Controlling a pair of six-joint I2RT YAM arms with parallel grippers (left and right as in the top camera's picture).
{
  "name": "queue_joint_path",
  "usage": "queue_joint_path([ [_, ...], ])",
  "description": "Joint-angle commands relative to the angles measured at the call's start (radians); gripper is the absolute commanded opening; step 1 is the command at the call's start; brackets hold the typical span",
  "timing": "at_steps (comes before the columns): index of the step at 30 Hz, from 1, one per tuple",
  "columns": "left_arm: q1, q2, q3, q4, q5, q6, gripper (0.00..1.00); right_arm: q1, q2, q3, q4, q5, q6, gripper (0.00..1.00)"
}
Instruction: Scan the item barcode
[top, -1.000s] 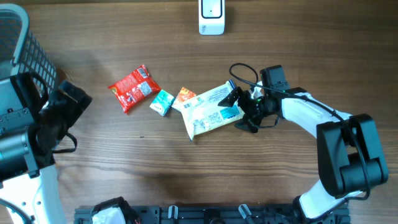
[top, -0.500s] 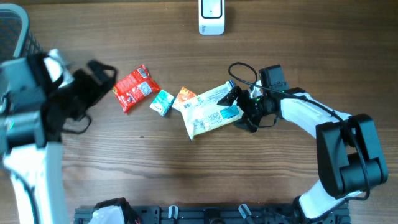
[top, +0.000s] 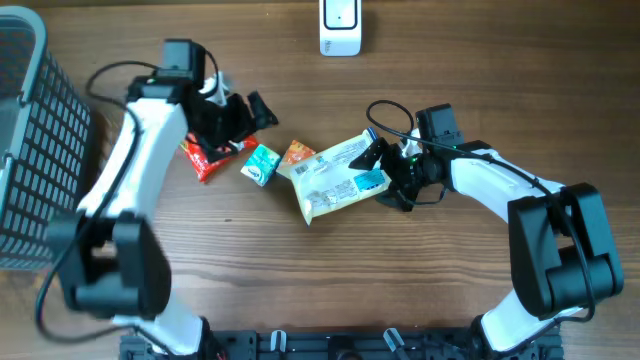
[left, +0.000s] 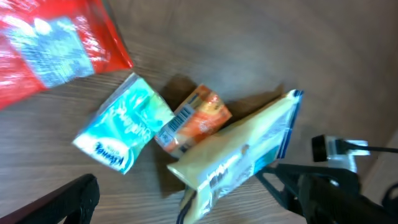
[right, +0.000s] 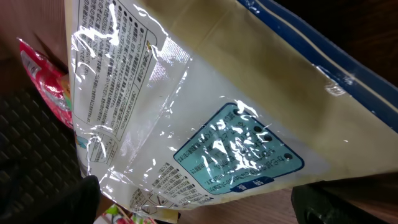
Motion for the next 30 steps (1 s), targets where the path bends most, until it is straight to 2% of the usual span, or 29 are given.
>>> queue_joint_path([
  [1,-0.018,0.105,0.005,0.006,0.166,0.059,1.0,0.001,0.052,-0.027,0.003,0.197,-0.033,1.0],
  [3,-0.033,0.156,0.005,0.005,0.216,0.084,1.0,0.001,0.052,-0.027,0.003,0.197,-0.033,1.0],
  [7,-0.071,0.206,0.005,0.006,0.22,0.084,1.0,0.001,0.052,-0.027,0.003,0.197,-0.033,1.0],
  [20,-0.151,0.219,0.002,0.028,0.2,0.084,1.0,0.001,0.052,-0.027,0.002,0.196,-0.034,1.0],
  [25,-0.172,0.219,0.002,0.016,0.2,0.072,0.8,0.001,0.052,-0.027,0.002,0.193,-0.033,1.0],
  [30,-0.203,0.219,0.001,-0.016,0.2,0.072,0.79,0.001,0.052,-0.027,-0.005,0.187,-0.034,1.0],
])
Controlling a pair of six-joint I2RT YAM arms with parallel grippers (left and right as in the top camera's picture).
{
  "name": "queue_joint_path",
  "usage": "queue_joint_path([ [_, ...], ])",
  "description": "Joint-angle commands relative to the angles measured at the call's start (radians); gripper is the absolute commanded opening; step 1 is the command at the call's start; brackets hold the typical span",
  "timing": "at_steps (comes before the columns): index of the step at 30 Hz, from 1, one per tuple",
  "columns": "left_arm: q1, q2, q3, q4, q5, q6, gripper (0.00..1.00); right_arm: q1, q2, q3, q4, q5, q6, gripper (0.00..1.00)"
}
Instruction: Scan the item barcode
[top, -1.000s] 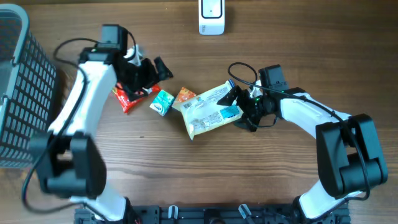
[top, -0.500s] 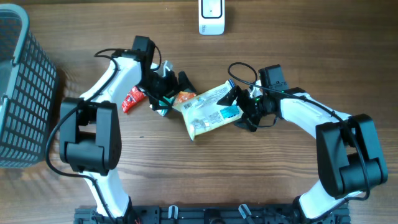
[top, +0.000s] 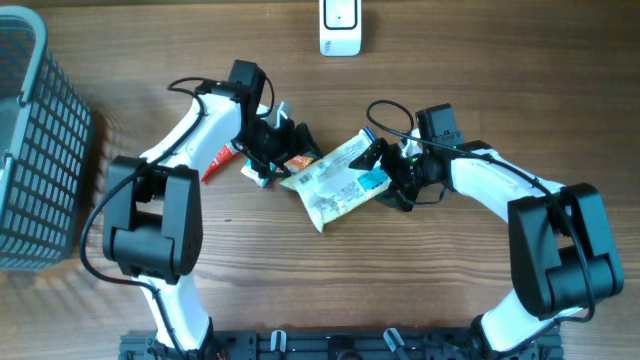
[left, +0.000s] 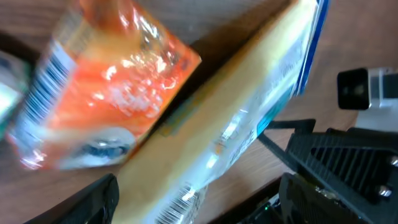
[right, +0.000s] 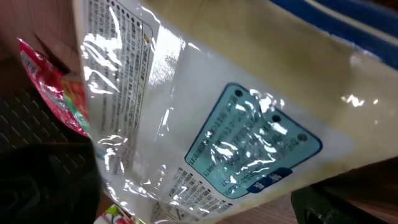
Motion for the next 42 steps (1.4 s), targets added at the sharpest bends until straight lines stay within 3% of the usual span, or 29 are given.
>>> queue_joint_path([
  [1,-0.036,0.005,0.001,-0.025,0.008,0.006,0.79,0.001,0.052,-0.027,-0.005,0.184,-0.035,1.0],
  [4,-0.071,0.005,0.001,-0.043,0.008,0.006,0.78,0.001,0.052,-0.027,-0.004,0.176,-0.063,1.0],
  [16,-0.211,0.005,0.001,-0.061,-0.056,0.006,0.58,-0.013,0.051,-0.027,-0.044,0.176,-0.124,0.99],
  [21,-0.198,0.003,0.001,-0.073,-0.059,0.006,0.5,-0.087,0.043,-0.027,-0.105,0.162,-0.155,1.0],
  [25,-0.141,-0.005,0.001,-0.08,-0.027,0.011,0.52,-0.147,0.042,-0.027,-0.097,0.068,-0.264,1.0],
  [31,-0.059,-0.01,0.001,-0.106,0.078,0.115,0.69,-0.125,0.042,-0.027,-0.069,0.056,-0.262,1.0],
  [39,-0.05,-0.01,0.001,-0.144,-0.006,0.114,0.7,-0.019,0.054,-0.028,-0.051,0.136,-0.097,1.0],
  [42,-0.075,-0.01,0.0,-0.18,-0.109,0.111,0.64,0.018,0.054,-0.028,-0.029,0.136,-0.056,1.0],
])
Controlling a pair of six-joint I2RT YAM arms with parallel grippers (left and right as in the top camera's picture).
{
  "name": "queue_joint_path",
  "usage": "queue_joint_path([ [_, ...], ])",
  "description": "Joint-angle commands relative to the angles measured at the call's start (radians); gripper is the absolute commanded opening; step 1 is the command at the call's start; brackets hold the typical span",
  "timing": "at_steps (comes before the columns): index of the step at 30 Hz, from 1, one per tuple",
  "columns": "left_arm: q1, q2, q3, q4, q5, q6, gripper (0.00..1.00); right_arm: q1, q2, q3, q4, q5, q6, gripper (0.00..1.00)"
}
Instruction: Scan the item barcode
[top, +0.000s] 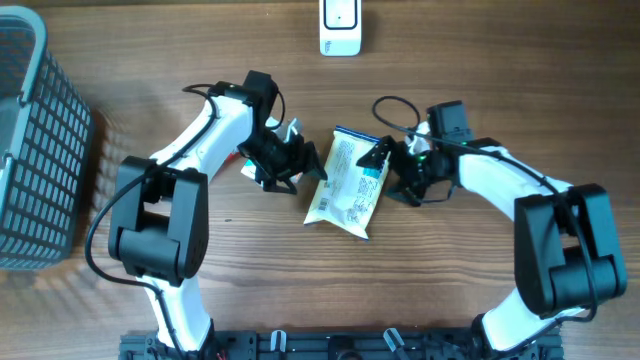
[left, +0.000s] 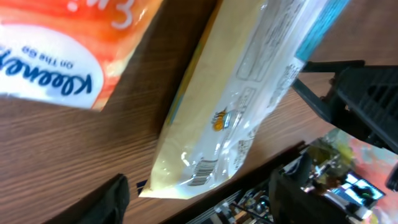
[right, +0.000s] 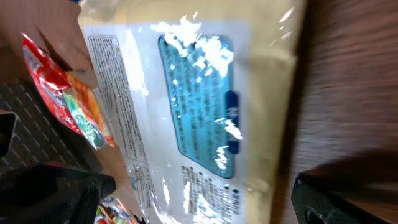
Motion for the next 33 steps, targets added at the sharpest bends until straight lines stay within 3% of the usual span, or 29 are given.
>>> queue_joint_path([
  [1,-0.031,-0.01,-0.002,-0.035,-0.132,0.021,0.64,0.054,0.055,-0.041,0.005,0.128,0.063,1.0],
  [12,-0.031,-0.01,-0.087,-0.032,-0.138,0.017,0.66,0.113,0.064,-0.041,0.04,0.237,0.204,0.98],
  [18,-0.031,-0.01,-0.169,0.075,-0.137,-0.04,0.65,0.116,0.128,-0.041,0.069,0.22,0.251,0.61],
  [26,-0.032,-0.01,-0.23,0.137,-0.137,-0.059,0.59,0.116,0.14,-0.04,0.092,0.198,0.241,0.42],
  [29,-0.032,-0.01,-0.23,0.145,-0.137,-0.059,0.57,0.116,0.14,-0.04,0.106,0.167,0.192,0.24],
  [31,-0.032,-0.01,-0.23,0.147,-0.137,-0.059,0.57,0.116,0.14,-0.04,0.129,0.146,0.16,0.23],
  [33,-0.032,-0.01,-0.23,0.147,-0.137,-0.059,0.56,0.116,0.14,-0.04,0.161,0.119,0.111,0.35],
])
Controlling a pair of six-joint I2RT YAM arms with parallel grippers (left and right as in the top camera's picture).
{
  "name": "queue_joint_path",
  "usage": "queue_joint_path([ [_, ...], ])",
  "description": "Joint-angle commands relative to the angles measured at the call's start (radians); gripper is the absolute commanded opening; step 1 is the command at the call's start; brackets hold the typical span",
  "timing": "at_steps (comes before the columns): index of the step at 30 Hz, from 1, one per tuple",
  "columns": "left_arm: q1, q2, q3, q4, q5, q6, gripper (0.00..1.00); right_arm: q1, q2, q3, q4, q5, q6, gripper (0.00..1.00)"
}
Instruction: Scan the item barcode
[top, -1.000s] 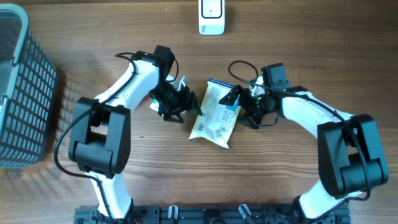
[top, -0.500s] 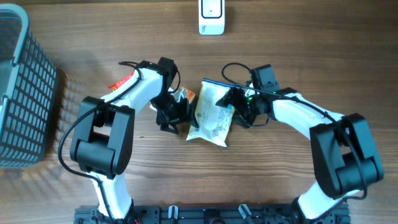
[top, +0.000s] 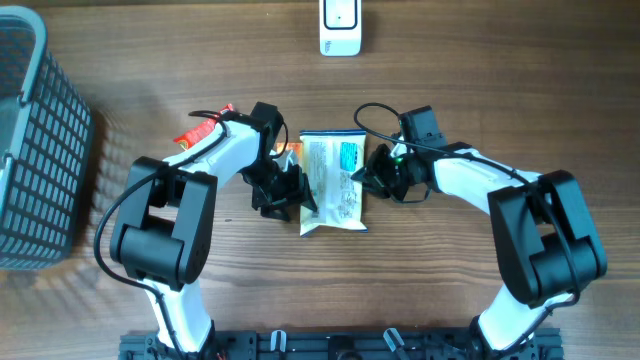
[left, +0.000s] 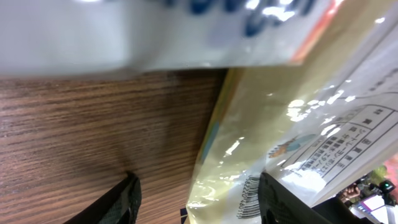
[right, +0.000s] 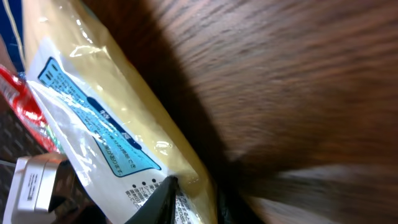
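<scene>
A cream pouch (top: 332, 185) with a teal label lies flat at the table's middle, between both grippers. In the left wrist view my left gripper (left: 198, 202) stands open astride the pouch's (left: 298, 124) lower left corner, where a barcode (left: 247, 198) shows. My right gripper (top: 373, 176) is at the pouch's right edge. In the right wrist view it (right: 189, 199) is shut on that edge of the pouch (right: 93, 106). A white scanner (top: 340, 27) stands at the table's far edge.
A grey mesh basket (top: 35, 150) fills the left side. A red packet (top: 198, 129) lies behind the left arm. An orange tissue packet (top: 291, 153) peeks out at the pouch's upper left corner, blurred in the left wrist view (left: 155, 31).
The pouch has turned square to the table and shifted left. My right gripper, open then, is now shut on its right edge. My left gripper has moved nearer, to the pouch's lower left corner.
At first my left gripper hung over the red packet while the right stood open around the tilted pouch's right end. Then the left was at the orange packet beside the pouch. Later the pouch had swung round between both open grippers. Now the right one grips it.
</scene>
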Motion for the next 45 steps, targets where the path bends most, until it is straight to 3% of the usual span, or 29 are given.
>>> queue_joint_path([
  [1,-0.001,0.004,-0.021,0.017,-0.024,-0.002,0.56,0.014,0.066,-0.04,0.04,0.031,-0.119,0.46],
  [3,-0.001,0.004,-0.021,0.017,-0.024,-0.003,0.56,0.021,0.066,-0.04,0.051,0.019,-0.133,0.7],
  [5,-0.001,0.004,-0.021,0.017,-0.024,-0.003,0.55,0.035,0.067,-0.04,0.051,0.019,-0.133,0.77],
  [8,-0.001,0.004,-0.021,0.017,-0.024,-0.003,0.53,0.075,0.067,-0.04,0.081,0.011,-0.132,0.81],
  [11,-0.001,0.004,-0.021,0.016,-0.024,-0.003,0.52,0.137,0.067,-0.04,0.124,0.011,-0.118,0.91],
  [16,-0.001,0.004,-0.021,0.008,-0.024,-0.003,0.52,0.174,0.068,-0.04,0.153,0.051,-0.087,0.93],
  [17,-0.001,0.004,-0.021,0.009,-0.024,-0.003,0.52,0.174,0.068,-0.04,0.153,0.061,-0.087,0.9],
  [18,-0.001,0.004,-0.021,0.009,-0.024,-0.003,0.52,0.174,0.068,-0.04,0.152,0.066,-0.087,0.8],
  [22,-0.001,0.004,-0.021,0.009,-0.024,-0.002,0.52,0.176,0.068,-0.04,0.148,0.07,-0.088,0.26],
  [24,-0.001,0.004,-0.021,0.009,-0.024,-0.002,0.49,0.176,0.068,-0.04,0.148,0.069,-0.087,0.07],
  [27,-0.001,0.004,-0.021,0.002,-0.024,-0.002,0.41,0.169,0.068,-0.04,0.148,0.06,-0.086,0.04],
  [32,0.016,-0.001,-0.003,-0.069,-0.021,0.01,0.41,0.145,0.046,-0.04,0.121,0.032,-0.089,0.04],
  [34,0.031,-0.024,0.017,-0.105,0.032,0.072,0.4,0.114,-0.003,-0.04,0.084,0.035,-0.117,0.04],
  [42,0.061,-0.157,0.023,-0.069,0.115,0.107,0.48,0.034,-0.215,-0.04,-0.114,0.015,-0.284,0.04],
  [45,0.061,-0.158,0.023,-0.032,0.193,0.107,0.56,0.037,-0.247,-0.04,-0.126,-0.084,-0.301,0.04],
])
